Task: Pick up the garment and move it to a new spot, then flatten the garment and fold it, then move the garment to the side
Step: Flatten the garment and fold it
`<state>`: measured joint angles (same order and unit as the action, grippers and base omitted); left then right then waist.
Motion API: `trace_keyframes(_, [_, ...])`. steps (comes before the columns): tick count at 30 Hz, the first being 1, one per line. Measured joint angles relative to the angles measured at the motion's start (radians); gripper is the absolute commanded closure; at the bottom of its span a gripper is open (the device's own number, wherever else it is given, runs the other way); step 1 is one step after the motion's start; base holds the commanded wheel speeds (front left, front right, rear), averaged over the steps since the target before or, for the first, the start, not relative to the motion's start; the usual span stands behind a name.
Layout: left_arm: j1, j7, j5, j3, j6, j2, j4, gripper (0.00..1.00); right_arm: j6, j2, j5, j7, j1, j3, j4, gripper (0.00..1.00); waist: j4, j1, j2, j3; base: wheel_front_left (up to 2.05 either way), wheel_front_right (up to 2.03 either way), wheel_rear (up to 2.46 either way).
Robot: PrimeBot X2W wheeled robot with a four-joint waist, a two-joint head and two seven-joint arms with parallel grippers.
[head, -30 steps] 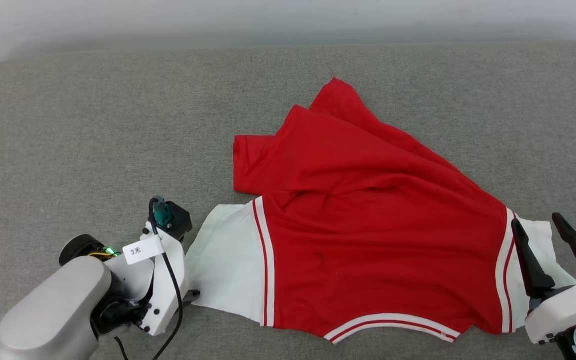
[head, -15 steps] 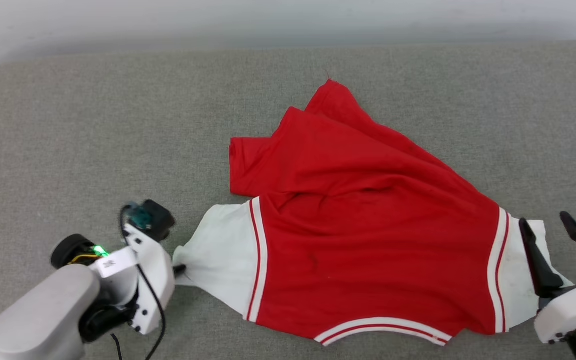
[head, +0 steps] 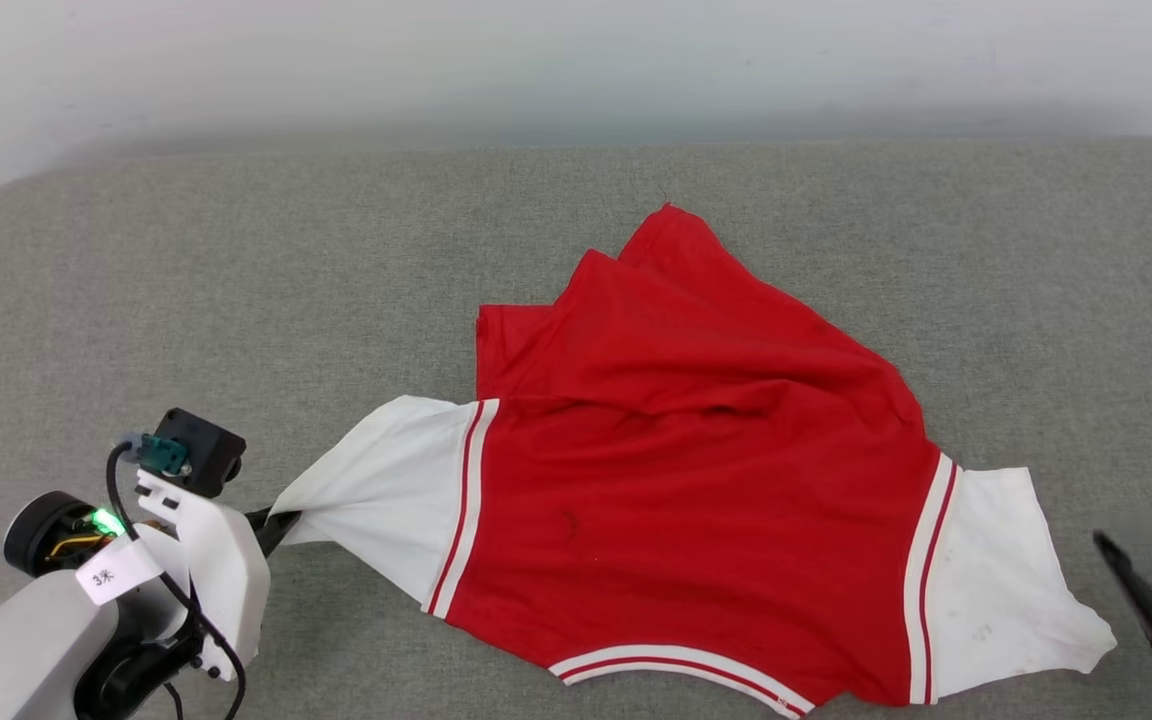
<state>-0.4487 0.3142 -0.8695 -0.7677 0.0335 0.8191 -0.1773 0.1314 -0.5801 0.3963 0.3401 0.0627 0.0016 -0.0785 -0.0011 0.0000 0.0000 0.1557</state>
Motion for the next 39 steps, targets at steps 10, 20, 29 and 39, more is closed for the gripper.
trace_keyframes(10, [0.013, -0.006, 0.013, -0.001, -0.034, 0.004, 0.082, 1.00, 0.000, -0.102, 0.136, 0.296, -0.005, 0.086, 0.033, 0.00, 0.018, 0.0000, 0.0000, 0.022, 0.00, 0.00, 0.00])
trace_keyframes(20, [-0.027, 0.003, 0.039, -0.015, -0.029, -0.013, 0.103, 1.00, 0.000, -0.083, 0.174, 0.262, -0.095, 0.176, 0.217, 0.00, 0.051, 0.0000, 0.0000, 0.080, 0.00, 0.00, 0.00])
trace_keyframes(29, [-0.027, -0.011, 0.038, -0.020, -0.029, -0.024, 0.101, 1.00, -0.009, -0.102, 0.215, 0.164, -0.136, 0.308, 0.321, 0.47, 0.060, -0.0001, -0.0002, 0.095, 0.00, 0.00, 0.00])
trace_keyframes(39, [-0.006, -0.091, 0.031, 0.000, -0.029, -0.028, 0.139, 1.00, -0.001, -0.110, 0.259, -0.007, -0.161, 0.331, 0.291, 1.00, 0.043, 0.0000, 0.0000, 0.031, 0.00, 0.00, 0.00])
